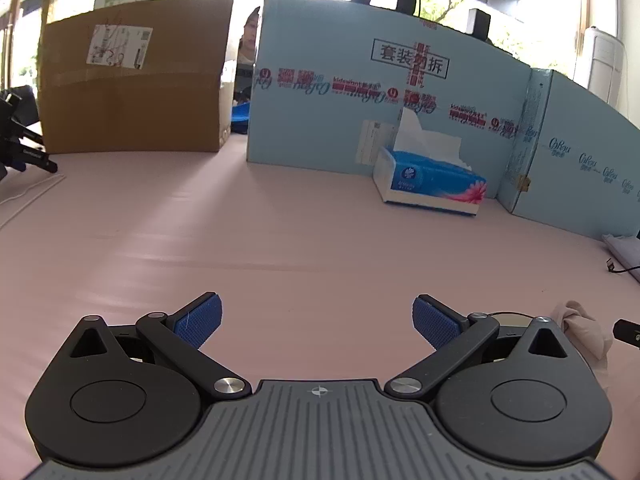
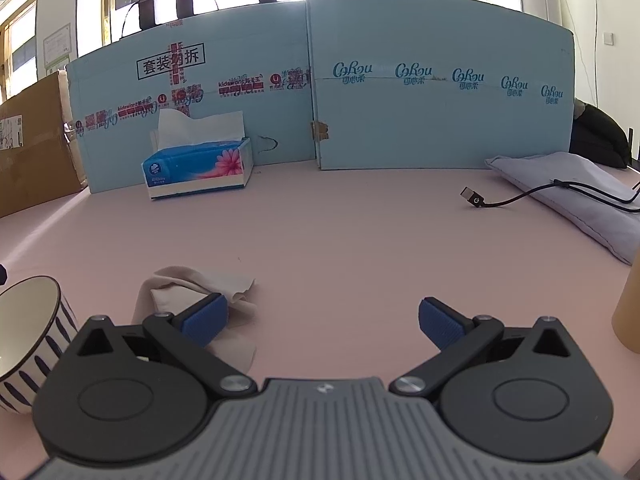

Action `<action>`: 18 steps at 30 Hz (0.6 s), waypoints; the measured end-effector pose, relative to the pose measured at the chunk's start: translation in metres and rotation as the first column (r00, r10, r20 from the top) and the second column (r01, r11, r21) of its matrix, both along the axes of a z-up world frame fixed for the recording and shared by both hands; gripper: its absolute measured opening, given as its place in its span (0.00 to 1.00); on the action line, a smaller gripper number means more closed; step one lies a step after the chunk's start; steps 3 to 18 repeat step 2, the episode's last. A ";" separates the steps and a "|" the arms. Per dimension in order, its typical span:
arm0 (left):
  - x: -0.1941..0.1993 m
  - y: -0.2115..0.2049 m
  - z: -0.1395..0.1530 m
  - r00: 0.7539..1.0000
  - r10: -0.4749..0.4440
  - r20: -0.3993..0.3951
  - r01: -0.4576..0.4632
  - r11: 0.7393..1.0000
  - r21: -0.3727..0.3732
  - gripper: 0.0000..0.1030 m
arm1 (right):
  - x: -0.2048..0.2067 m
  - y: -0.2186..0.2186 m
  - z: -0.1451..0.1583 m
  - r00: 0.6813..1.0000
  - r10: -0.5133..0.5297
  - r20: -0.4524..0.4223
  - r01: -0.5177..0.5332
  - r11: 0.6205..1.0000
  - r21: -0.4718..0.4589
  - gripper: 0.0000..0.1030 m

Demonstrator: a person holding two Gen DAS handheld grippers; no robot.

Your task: Clean bowl

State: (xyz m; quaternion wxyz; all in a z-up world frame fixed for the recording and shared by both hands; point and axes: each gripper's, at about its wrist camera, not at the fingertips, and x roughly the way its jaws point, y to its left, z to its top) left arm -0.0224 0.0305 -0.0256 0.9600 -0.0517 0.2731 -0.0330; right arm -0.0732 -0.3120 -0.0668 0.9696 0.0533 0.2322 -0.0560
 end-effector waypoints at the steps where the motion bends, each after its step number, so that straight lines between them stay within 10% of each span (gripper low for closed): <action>1: -0.001 -0.001 0.001 1.000 0.005 0.006 -0.005 1.000 0.014 1.00 | 0.000 0.000 0.000 1.000 -0.001 0.001 0.001 1.000 0.000 1.00; 18: -0.001 -0.002 0.002 1.000 0.007 0.012 -0.007 0.999 0.032 1.00 | 0.000 0.000 0.000 1.000 -0.001 0.001 0.001 1.000 0.000 1.00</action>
